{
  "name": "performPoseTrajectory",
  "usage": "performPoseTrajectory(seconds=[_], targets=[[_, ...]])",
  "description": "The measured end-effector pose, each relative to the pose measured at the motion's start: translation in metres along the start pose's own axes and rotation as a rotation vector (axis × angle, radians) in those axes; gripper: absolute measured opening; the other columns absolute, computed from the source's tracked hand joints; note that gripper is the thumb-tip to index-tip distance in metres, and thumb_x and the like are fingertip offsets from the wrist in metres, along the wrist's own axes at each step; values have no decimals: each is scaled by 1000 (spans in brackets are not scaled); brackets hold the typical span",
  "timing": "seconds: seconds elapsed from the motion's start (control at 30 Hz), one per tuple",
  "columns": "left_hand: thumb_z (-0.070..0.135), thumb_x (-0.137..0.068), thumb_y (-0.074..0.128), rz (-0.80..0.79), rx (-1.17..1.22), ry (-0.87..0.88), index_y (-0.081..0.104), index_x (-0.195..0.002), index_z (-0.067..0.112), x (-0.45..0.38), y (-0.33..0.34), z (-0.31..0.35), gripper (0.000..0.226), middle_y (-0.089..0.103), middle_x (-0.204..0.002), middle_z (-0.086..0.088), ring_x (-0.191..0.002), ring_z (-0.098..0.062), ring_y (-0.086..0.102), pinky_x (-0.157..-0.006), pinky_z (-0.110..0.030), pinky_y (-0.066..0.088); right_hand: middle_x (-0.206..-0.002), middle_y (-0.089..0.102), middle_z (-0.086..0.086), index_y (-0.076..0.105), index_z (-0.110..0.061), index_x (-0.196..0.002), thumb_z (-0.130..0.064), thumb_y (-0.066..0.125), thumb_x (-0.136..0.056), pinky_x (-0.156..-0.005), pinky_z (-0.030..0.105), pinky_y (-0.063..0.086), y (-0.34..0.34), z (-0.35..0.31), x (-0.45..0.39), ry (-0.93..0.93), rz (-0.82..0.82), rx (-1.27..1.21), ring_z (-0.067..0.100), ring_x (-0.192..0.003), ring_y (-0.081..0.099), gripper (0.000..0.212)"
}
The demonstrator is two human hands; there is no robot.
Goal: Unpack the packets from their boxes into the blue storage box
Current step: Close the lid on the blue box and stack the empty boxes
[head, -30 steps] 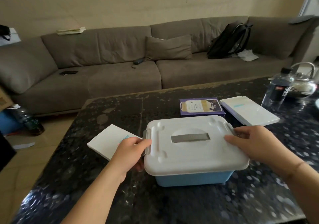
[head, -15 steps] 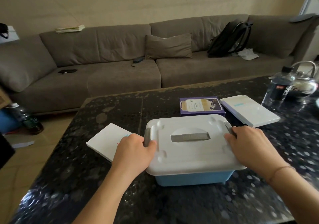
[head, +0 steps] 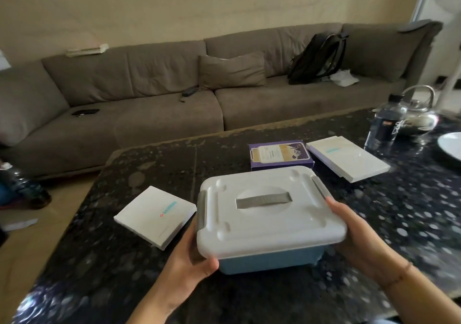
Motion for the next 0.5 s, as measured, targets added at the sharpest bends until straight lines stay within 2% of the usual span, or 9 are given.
performPoseTrajectory(seconds=[0.1,0.2,0.3,0.43,0.5], targets=[[66,-45,87,75,35,27,45,-140,21,-5,6,-1,114,64,-129,16,-121,-1,58,-88,-11,48,-81,75,11,67,-8,-107,-27,54,-88,-52,24,57,-8,-4,2,-48,85,-27,17,-63,71,30],[61,-44,91,103,48,35,43,-143,25,-11,27,-1,116,66,-128,6,-121,-12,61,-89,-18,51,-65,70,9,67,-3,-98,-23,52,-93,-40,20,49,-35,-16,5,-62,194,-75,16,-48,65,26],[48,-55,91,69,77,72,37,-147,28,-25,75,3,109,65,-130,5,-121,-14,61,-90,-19,51,-59,69,7,66,-5,-94,-21,52,-91,-38,19,49,-78,-38,14,-87,291,-110,16,-44,63,22],[19,-71,84,-3,142,85,28,-150,35,-54,153,2,99,61,-134,12,-123,-7,58,-92,-18,51,-57,67,3,67,-11,-95,-28,55,-89,-38,20,49,-153,-63,28,-113,397,-60,15,-43,61,21],[24,-71,88,-47,157,66,24,-151,40,-67,190,-2,103,58,-137,18,-126,-4,54,-97,-24,50,-53,64,3,65,-9,-93,-30,57,-87,-38,21,49,-187,-68,36,-107,438,-80,16,-40,59,23]])
Point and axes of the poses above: each hand's wrist, its own x-axis away from the middle knuckle, its own y-axis out of the palm, z = x × y, the point moved 9 cm from there along -x, towards the middle knuckle
